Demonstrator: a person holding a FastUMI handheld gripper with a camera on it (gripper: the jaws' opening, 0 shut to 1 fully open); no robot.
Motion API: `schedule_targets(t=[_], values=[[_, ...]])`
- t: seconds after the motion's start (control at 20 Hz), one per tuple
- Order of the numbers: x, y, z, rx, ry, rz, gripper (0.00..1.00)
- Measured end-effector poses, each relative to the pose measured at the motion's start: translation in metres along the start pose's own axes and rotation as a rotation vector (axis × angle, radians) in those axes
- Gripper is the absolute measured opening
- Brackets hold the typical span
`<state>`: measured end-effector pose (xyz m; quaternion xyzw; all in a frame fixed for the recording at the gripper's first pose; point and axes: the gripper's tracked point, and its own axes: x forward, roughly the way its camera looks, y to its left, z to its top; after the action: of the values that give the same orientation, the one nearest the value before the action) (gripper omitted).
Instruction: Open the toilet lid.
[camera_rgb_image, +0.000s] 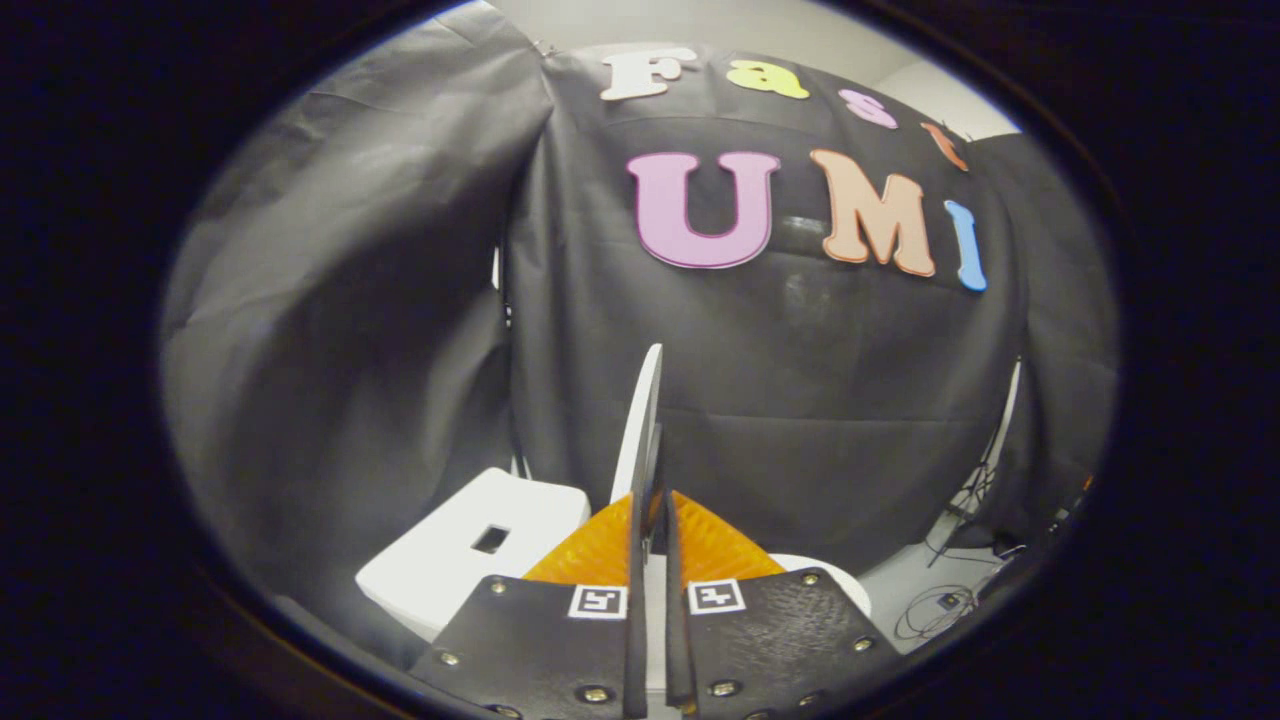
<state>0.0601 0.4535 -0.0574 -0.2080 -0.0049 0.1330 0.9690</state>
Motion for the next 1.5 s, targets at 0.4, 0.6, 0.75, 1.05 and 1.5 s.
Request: schedule_targets(t=[0.4, 0.6, 0.75, 1.05, 1.5], values=[[0.003, 0.045, -0.002, 0.019, 0.009, 0.106, 0.08], [0.002, 0.051, -0.001, 0.046, 0.022, 0.116, 0.08], [0.004, 0.041, -0.001, 0.047, 0.038, 0.087, 0.18], [-0.006, 0.054, 0.016, 0.078, -0.012, 0.193, 0.61], [-0.045, 0.016, 0.110, 0.157, -0.220, 0.112, 0.77]])
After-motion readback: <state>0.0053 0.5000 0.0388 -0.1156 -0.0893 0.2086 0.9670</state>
